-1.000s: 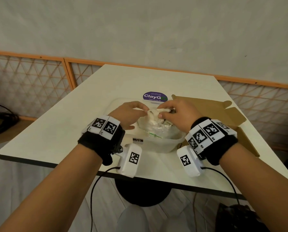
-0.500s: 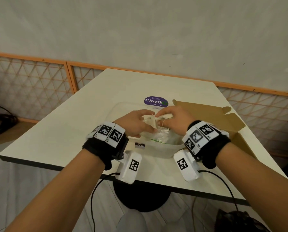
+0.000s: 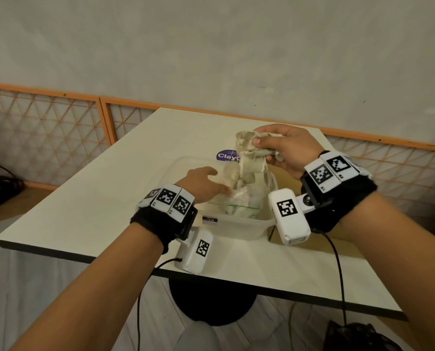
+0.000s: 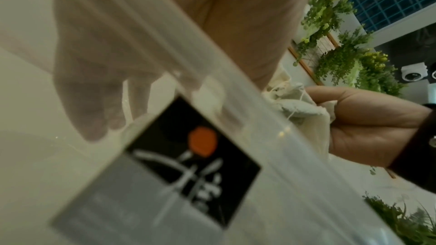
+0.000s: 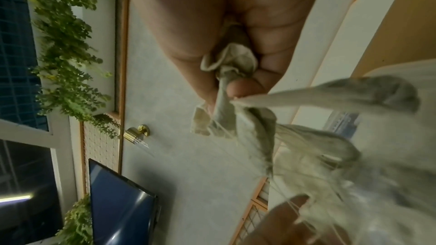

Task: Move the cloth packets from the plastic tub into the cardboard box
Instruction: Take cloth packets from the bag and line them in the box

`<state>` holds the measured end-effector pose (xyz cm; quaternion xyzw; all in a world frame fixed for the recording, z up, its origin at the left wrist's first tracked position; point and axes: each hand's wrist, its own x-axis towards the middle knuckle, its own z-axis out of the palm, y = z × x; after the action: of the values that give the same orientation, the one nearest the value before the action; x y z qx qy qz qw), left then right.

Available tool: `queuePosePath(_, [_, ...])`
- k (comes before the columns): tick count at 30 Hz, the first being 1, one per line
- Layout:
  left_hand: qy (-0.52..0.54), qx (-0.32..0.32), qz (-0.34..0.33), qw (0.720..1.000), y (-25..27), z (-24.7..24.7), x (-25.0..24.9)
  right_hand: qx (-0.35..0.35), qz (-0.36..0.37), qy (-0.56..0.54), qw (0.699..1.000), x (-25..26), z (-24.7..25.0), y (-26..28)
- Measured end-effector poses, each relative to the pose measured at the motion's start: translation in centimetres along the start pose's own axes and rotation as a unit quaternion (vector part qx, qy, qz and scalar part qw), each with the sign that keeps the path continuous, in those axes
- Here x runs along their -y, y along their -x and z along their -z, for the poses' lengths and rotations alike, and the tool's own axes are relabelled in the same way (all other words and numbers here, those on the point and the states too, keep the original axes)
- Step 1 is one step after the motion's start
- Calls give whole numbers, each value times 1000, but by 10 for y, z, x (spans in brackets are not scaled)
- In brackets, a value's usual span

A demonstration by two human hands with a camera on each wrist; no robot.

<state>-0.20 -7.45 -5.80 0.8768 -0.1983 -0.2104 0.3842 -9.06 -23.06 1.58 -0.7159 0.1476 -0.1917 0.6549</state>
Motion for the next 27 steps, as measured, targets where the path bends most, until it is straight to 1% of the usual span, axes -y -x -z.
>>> queuePosePath(1, [6, -41, -15, 999, 1, 1, -1, -3, -8, -13, 1000, -1, -1, -1])
queuePosePath(2, [34, -91, -35, 995, 1, 3, -2, -4, -19, -31, 999, -3, -2, -2])
queuePosePath(3, [86, -144, -62, 984, 3, 5, -4, -3, -31, -54, 998, -4, -2, -4])
queuePosePath(4, [150, -193, -89, 966, 4, 8, -6, 1, -40, -77, 996, -4, -2, -5])
queuePosePath(5, [213, -228, -112, 943, 6, 11, -9, 8, -46, -102, 994, -4, -2, -8])
queuePosePath(6, [269, -247, -125, 923, 9, 15, -13, 18, -47, -124, 991, -2, -3, -10])
queuePosePath(7, [318, -248, -127, 906, 11, 19, -18, 30, -44, -142, 988, 1, -3, -13])
queuePosePath(8, [366, -230, -120, 894, 13, 22, -23, 44, -39, -154, 986, 6, -3, -16])
queuePosePath(9, [413, -192, -105, 884, 15, 25, -29, 58, -32, -162, 985, 11, -4, -19])
queuePosePath(11, [492, -84, -64, 864, 14, 30, -38, 81, -25, -177, 981, 24, -5, -26])
queuePosePath(14, [559, 61, -18, 827, 7, 27, -46, 104, -23, -209, 972, 39, -9, -33])
queuePosePath(15, [582, 99, -12, 807, 3, 24, -47, 114, -26, -213, 970, 41, -11, -35])
queuePosePath(16, [610, 139, -11, 780, 0, 21, -48, 124, -29, -213, 969, 41, -13, -35])
queuePosePath(17, [642, 183, -15, 745, -5, 18, -49, 134, -34, -197, 971, 38, -15, -35])
queuePosePath(18, [666, 227, -20, 710, -6, 15, -51, 136, -37, -160, 977, 32, -18, -35])
queuePosePath(19, [680, 254, -23, 688, -8, 13, -52, 127, -25, -77, 989, 25, -20, -34])
queuePosePath(20, [678, 263, -27, 686, -7, 11, -55, 111, -1, 54, 992, 17, -23, -33])
queuePosePath(21, [663, 254, -26, 704, -8, 9, -58, 97, 28, 197, 975, 10, -25, -32])
queuePosePath(22, [641, 234, -23, 731, -7, 5, -60, 91, 49, 307, 946, 4, -27, -30])
queuePosePath(23, [620, 214, -15, 755, -8, 2, -60, 91, 58, 373, 922, 0, -29, -29])
queuePosePath(24, [609, 191, -4, 770, -10, -1, -58, 99, 57, 398, 910, -3, -29, -28])
queuePosePath(25, [609, 174, 7, 774, -12, -3, -55, 112, 51, 398, 909, -4, -28, -27])
queuePosePath(27, [624, 157, 19, 765, -15, -3, -48, 131, 35, 343, 929, -5, -21, -25])
